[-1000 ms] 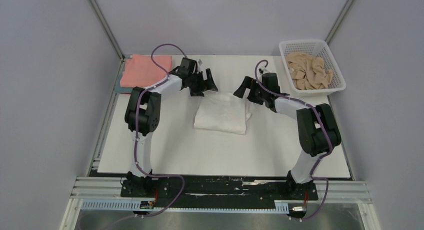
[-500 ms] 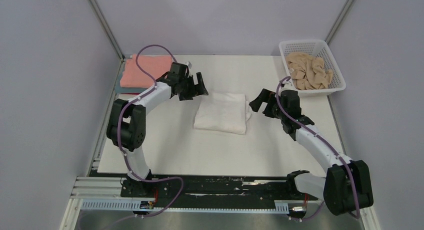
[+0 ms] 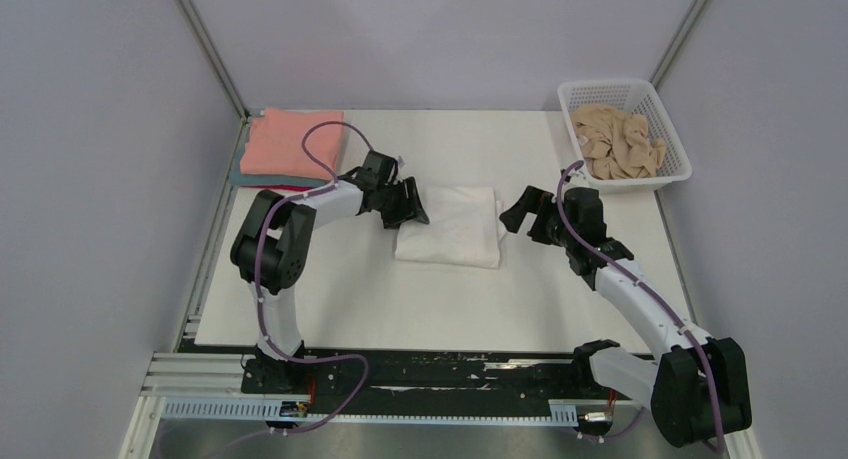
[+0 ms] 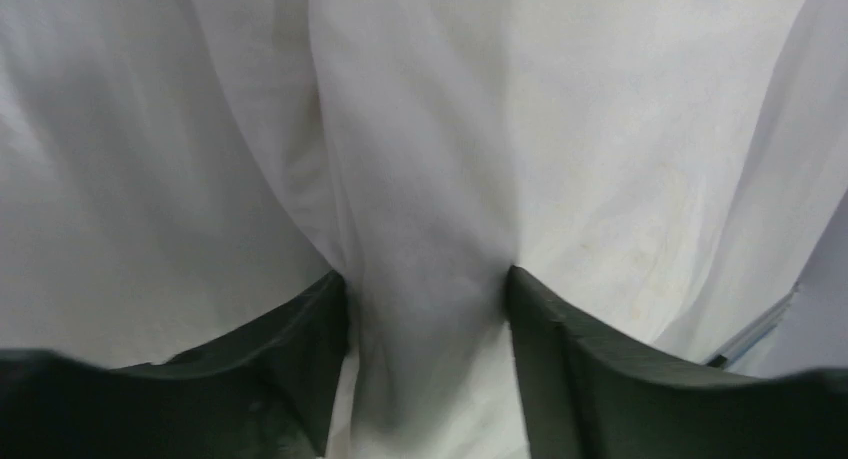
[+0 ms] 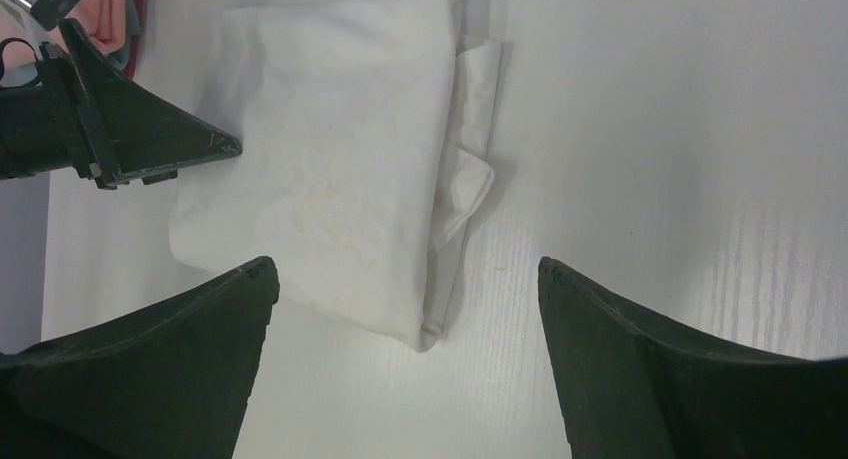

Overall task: Fold and stack the t-shirts
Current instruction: Put the neatly folded tshirt into the corner of the board with the left arm

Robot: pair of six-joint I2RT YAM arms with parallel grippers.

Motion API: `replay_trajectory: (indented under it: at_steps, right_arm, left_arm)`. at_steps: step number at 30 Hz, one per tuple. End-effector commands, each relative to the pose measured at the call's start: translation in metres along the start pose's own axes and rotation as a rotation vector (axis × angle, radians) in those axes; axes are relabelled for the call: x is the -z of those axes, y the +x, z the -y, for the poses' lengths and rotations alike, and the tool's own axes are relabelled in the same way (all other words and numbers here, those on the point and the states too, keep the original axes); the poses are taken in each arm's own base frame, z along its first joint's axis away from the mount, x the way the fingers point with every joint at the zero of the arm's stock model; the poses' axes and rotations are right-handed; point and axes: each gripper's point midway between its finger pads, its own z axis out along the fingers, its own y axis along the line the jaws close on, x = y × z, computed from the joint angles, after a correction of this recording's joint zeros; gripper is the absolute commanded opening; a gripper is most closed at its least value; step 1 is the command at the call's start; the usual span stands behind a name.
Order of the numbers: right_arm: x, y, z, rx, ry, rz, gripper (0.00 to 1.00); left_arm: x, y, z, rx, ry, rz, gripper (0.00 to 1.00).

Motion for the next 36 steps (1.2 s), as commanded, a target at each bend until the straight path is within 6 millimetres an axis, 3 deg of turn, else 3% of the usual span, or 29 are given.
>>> replay_trajectory:
  at_steps: [1,6,8,9,12,19,23,26,30,36]
  right_arm:
    - [0.006,-0.006,0.003,-0.004,0.020,0.047,1.00]
    - [0.008,-0.007,0.006,-0.001,0.037,0.063,1.00]
    - [0.009,-0.008,0.009,0.003,0.049,0.070,1.00]
    - [0.009,-0.009,0.011,0.006,0.057,0.077,1.00]
    - [0.010,-0.011,0.017,0.021,0.087,0.094,1.00]
    - [0.012,-0.015,0.026,0.057,0.129,0.121,1.00]
    - [0.013,-0.021,0.036,0.075,0.181,0.154,1.00]
    - [0.013,-0.024,0.038,0.088,0.197,0.163,1.00]
    - [0.011,-0.024,0.044,0.101,0.224,0.167,1.00]
    - [0.002,-0.020,0.056,0.119,0.278,0.137,1.00]
  left_arm:
    - [-0.025,0.048,-0.014,0.046,-0.109,-0.088,0.56]
    - [-0.036,0.043,-0.021,0.015,-0.253,-0.053,0.23]
    - [-0.034,0.034,-0.018,-0.022,-0.289,-0.035,0.02]
    - [-0.032,0.027,-0.019,-0.037,-0.314,-0.014,0.01]
    - [-0.018,-0.007,-0.013,-0.153,-0.361,0.081,0.00]
    - [0.046,-0.127,-0.014,-0.590,-0.656,0.449,0.00]
    - [0.072,-0.173,-0.011,-0.749,-0.696,0.576,0.00]
    - [0.095,-0.205,-0.028,-0.800,-0.775,0.615,0.00]
    - [0.139,-0.250,-0.039,-0.871,-0.876,0.704,0.00]
    - [0.201,-0.299,-0.049,-0.904,-0.915,0.774,0.00]
